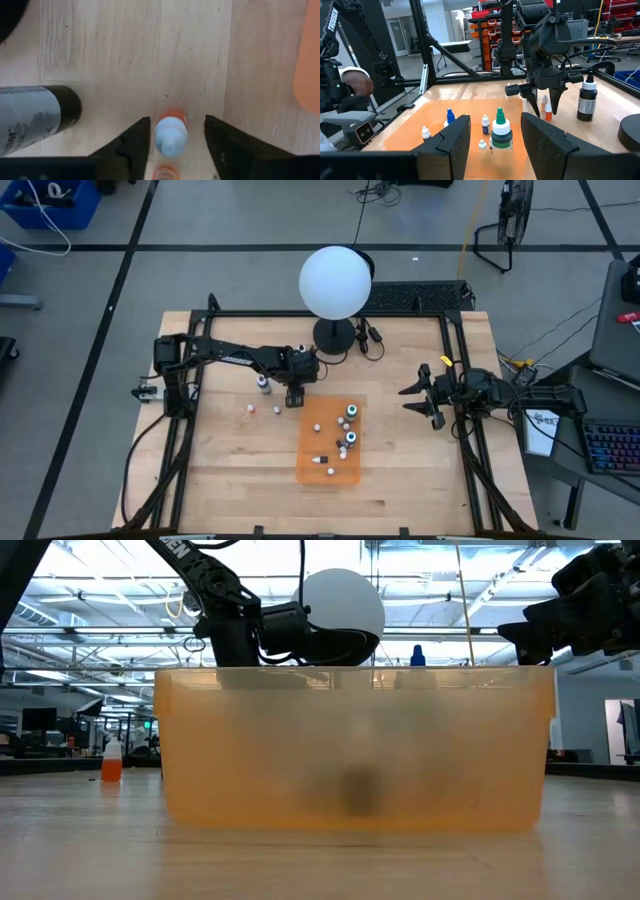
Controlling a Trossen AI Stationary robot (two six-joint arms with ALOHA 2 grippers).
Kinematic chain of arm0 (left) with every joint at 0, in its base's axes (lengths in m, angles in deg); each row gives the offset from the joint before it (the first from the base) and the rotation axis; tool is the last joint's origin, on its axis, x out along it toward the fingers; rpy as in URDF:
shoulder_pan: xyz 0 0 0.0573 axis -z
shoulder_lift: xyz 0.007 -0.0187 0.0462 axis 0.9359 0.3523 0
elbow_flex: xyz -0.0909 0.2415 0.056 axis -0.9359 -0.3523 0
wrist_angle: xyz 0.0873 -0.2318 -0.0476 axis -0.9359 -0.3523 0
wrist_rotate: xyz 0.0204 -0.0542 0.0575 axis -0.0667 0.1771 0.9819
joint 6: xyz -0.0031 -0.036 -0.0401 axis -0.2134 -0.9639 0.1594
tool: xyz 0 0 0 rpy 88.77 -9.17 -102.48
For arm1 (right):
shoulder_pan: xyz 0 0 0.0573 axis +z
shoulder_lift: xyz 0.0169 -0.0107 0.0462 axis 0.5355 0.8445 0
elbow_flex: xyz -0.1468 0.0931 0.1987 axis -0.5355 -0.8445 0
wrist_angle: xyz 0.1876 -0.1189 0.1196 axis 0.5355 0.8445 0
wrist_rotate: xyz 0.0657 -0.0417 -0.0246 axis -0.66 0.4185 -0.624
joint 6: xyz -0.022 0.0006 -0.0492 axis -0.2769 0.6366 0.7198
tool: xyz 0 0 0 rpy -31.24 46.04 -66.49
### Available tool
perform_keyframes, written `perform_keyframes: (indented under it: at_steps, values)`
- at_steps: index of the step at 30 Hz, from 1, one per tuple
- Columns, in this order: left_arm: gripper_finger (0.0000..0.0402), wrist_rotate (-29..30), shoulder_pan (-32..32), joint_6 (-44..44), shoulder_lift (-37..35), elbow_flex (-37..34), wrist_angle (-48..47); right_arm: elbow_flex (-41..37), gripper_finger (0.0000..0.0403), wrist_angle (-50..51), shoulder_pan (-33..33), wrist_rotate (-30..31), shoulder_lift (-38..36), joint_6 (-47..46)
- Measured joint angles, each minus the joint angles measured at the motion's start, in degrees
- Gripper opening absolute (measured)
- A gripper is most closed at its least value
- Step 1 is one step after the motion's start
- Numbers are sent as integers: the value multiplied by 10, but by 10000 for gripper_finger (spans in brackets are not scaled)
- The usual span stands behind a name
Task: Pick & Place food coloring
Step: Put the small orange food coloring bottle into the orange bin
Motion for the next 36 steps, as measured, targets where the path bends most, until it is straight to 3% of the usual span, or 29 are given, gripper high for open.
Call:
perform_keyframes:
  at_steps: [9, 18, 24, 29, 33, 36]
  values:
    - [67, -1, 0, 0, 0, 0, 0, 0, 164, 0, 0, 0, 0, 0]
    - [68, 1, 16, -3, 0, 40, -77, 0, 166, 0, 0, 0, 0, 0]
    - [67, 70, 61, -4, 0, 131, -199, 0, 165, 0, 0, 0, 0, 0]
    - [67, 93, 106, -17, -1, 218, -299, 0, 163, 0, 0, 0, 0, 0]
    - [67, 84, 151, -35, -1, 258, -333, 0, 163, 0, 0, 0, 0, 0]
    - [67, 43, 187, -38, -1, 260, -322, 0, 166, 0, 0, 0, 0, 0]
